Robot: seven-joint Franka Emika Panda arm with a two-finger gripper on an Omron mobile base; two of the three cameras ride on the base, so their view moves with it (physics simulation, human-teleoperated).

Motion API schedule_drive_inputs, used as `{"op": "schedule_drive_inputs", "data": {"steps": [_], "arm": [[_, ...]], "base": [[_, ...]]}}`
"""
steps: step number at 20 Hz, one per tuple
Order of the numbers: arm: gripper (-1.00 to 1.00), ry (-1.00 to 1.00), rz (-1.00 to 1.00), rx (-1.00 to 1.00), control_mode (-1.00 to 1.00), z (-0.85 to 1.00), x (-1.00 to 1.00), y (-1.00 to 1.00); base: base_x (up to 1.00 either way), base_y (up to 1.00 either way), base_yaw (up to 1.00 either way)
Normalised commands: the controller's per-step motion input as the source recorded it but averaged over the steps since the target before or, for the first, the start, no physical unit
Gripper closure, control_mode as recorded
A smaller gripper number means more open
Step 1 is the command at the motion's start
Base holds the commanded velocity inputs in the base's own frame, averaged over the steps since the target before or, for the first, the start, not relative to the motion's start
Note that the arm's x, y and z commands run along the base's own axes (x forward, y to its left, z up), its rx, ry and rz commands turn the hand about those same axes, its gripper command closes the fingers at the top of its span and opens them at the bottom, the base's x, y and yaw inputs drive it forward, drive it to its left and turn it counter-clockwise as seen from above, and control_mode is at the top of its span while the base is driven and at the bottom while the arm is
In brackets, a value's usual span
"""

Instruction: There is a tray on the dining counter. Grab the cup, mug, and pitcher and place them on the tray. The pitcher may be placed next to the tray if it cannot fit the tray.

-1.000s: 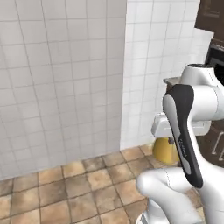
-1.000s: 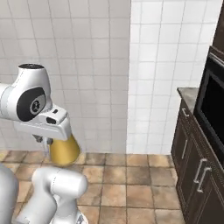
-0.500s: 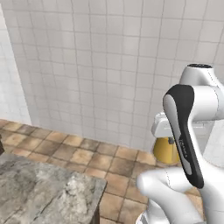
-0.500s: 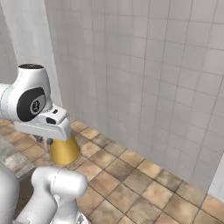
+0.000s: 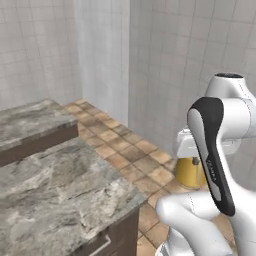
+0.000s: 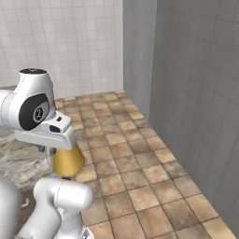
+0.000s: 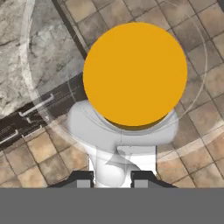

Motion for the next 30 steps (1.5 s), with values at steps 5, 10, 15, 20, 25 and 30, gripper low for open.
{"op": "schedule_drive_inputs", "data": {"steps": [5,10,15,20,25,30], "arm": [[1.0,0.0,0.0,0.0,1.0,0.0,0.0,0.0],[1.0,0.0,0.0,0.0,1.0,0.0,0.0,0.0],[1.0,0.0,0.0,0.0,1.0,0.0,0.0,0.0],[1.0,0.0,0.0,0.0,1.0,0.0,0.0,0.0],[1.0,0.0,0.0,0.0,1.0,0.0,0.0,0.0],[1.0,0.0,0.0,0.0,1.0,0.0,0.0,0.0]], "base": [[0.28,-0.87,0.25],[0.56,-1.0,0.36],[0.67,-1.0,0.51],[1.0,-0.89,0.6],[1.0,-0.64,0.59],[1.0,-0.59,0.29]]}}
